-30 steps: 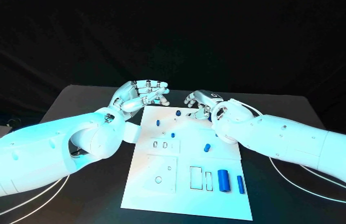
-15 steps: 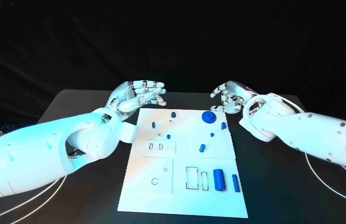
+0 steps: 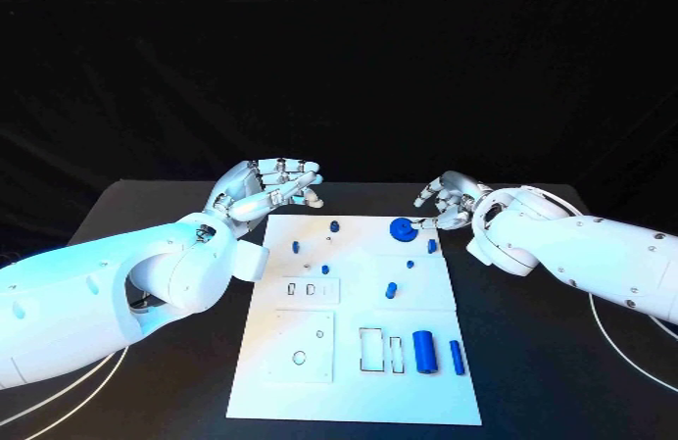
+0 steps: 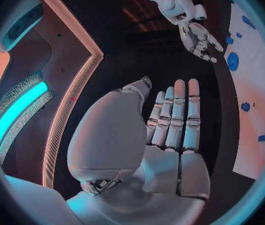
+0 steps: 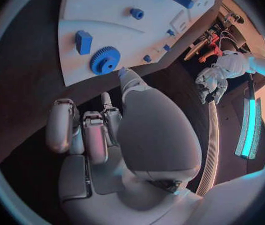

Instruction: Assemble the parts on the task board

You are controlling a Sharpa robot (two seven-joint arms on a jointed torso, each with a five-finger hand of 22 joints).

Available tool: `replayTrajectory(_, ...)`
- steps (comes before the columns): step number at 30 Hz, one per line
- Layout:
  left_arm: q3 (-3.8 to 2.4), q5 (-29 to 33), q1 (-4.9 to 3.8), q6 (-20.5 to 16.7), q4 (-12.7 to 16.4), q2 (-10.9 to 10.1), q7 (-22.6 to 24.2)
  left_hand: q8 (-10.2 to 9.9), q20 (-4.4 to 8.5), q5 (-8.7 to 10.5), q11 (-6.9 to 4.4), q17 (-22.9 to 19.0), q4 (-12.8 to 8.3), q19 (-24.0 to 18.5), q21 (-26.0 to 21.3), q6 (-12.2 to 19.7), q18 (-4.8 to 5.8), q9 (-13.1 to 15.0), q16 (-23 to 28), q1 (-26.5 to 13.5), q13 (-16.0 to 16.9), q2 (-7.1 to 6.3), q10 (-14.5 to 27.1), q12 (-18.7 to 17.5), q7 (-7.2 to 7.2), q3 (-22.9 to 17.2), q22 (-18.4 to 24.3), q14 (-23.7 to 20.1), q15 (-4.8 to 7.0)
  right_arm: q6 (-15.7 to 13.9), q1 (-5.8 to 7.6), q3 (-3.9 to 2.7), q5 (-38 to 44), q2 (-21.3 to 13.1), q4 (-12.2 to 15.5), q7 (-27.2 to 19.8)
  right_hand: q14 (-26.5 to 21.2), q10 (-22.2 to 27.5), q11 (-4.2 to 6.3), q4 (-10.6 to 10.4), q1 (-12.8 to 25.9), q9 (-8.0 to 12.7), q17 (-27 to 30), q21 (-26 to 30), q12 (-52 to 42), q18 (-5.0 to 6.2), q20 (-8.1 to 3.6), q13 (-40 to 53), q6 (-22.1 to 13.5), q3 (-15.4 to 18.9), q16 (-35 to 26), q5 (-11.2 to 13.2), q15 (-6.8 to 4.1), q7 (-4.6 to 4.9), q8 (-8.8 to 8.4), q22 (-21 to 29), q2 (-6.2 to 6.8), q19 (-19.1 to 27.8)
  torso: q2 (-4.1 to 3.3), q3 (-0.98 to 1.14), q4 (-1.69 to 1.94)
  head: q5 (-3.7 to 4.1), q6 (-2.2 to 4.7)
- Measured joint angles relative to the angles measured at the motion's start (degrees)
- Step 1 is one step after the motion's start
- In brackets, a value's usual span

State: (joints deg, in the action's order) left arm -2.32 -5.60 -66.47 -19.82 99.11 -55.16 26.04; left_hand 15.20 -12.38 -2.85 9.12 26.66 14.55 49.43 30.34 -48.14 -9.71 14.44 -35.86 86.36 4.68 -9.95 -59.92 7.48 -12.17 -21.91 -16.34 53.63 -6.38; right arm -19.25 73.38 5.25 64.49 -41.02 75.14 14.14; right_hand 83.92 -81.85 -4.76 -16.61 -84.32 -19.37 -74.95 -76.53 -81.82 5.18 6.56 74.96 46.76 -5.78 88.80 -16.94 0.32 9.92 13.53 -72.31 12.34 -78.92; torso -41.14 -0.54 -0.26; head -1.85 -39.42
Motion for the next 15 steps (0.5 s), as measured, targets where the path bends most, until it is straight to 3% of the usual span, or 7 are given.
replayTrajectory(1, 0.00, 0.0, 0.00, 0.0, 0.0, 0.0, 0.0, 0.0, 0.00, 0.00, 0.00, 0.0, 0.0, 0.0, 0.0, 0.0, 0.00, 0.0, 0.0, 0.0, 0.0, 0.00, 0.0, 0.0, 0.00, 0.0, 0.0, 0.0, 0.00, 0.2, -0.12, 0.03, -0.2, 0.3, -0.4, 0.2, 0.0, 0.0, 0.00, 0.0, -0.2, 0.0, 0.0, -0.2, 0.0, -0.78, 0.00, 0.0, 0.0, 0.0, 0.0, 0.0, 0.00, 0.00, 0.00, -0.1, -0.20, 0.0, -0.03, 0.01, 0.03, 0.01, 0.00)
replayTrajectory(15, 0.01, 0.0, 0.00, 0.1, 0.0, 0.0, 0.0, 0.0, 0.00, 0.00, 0.00, 0.0, 0.0, 0.0, 0.0, 0.0, 0.00, 0.0, 0.0, 0.0, 0.0, 0.00, 0.0, 0.0, 0.00, 0.0, 0.0, 0.0, 0.00, 1.1, -1.41, 0.27, -0.9, 3.7, -3.5, 1.7, 0.0, -0.5, -0.26, 0.0, -0.2, 0.0, 0.0, -0.7, -0.4, -0.81, 0.20, 0.0, 0.0, 0.0, 0.2, 0.0, 0.00, 0.01, 0.42, -0.8, -0.82, -0.6, -0.20, -0.01, 0.24, -0.20, -0.53)
